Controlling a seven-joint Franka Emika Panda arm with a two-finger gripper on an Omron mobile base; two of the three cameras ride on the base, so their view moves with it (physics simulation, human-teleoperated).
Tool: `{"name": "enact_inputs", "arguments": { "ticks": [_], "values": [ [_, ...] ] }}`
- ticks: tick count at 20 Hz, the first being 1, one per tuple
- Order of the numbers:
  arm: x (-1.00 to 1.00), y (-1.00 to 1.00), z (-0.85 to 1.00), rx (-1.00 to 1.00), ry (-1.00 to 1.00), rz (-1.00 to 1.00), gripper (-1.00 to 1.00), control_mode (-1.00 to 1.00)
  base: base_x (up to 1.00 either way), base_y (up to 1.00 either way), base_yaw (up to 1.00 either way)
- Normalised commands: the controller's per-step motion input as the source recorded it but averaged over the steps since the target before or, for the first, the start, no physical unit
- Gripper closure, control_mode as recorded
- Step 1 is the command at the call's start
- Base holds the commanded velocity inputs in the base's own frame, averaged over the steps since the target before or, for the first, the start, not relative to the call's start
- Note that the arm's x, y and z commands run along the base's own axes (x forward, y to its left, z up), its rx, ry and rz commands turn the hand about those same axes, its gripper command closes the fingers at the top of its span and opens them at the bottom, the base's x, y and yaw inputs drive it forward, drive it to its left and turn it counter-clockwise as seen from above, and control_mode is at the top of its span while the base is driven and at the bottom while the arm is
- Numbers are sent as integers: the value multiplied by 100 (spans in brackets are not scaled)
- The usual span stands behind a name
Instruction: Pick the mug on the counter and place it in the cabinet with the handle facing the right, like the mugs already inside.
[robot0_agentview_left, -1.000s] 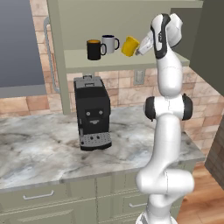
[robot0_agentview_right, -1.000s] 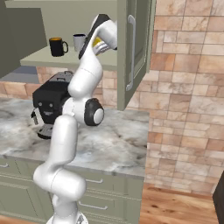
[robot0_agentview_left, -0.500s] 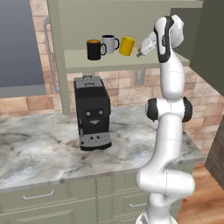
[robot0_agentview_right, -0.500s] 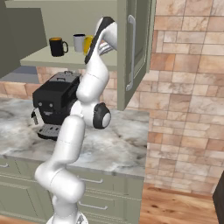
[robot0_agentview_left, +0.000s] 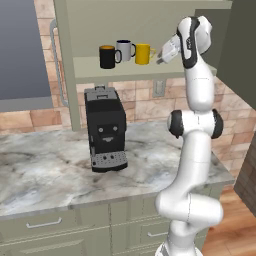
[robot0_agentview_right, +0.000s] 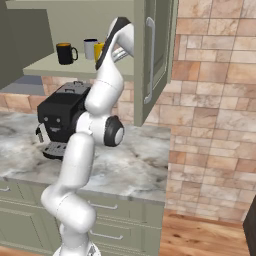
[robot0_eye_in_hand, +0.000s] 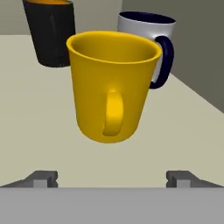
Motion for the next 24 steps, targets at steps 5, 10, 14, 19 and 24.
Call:
{"name": "enact_inputs", "arguments": {
  "ticks": [5, 10, 14, 19, 24],
  "values": [
    [-34, 5, -11, 3, -8, 0, -100, -100, 0, 0, 0],
    [-61, 21, -14, 1, -10, 0, -100, -100, 0, 0, 0],
    [-73, 31, -19, 0, -11, 0, -100, -100, 0, 0, 0],
    [-75, 39, -35, 0, -12, 0, -100, -100, 0, 0, 0],
    [-72, 49, -54, 0, -13, -1, -100, -100, 0, 0, 0]
  ]
}}
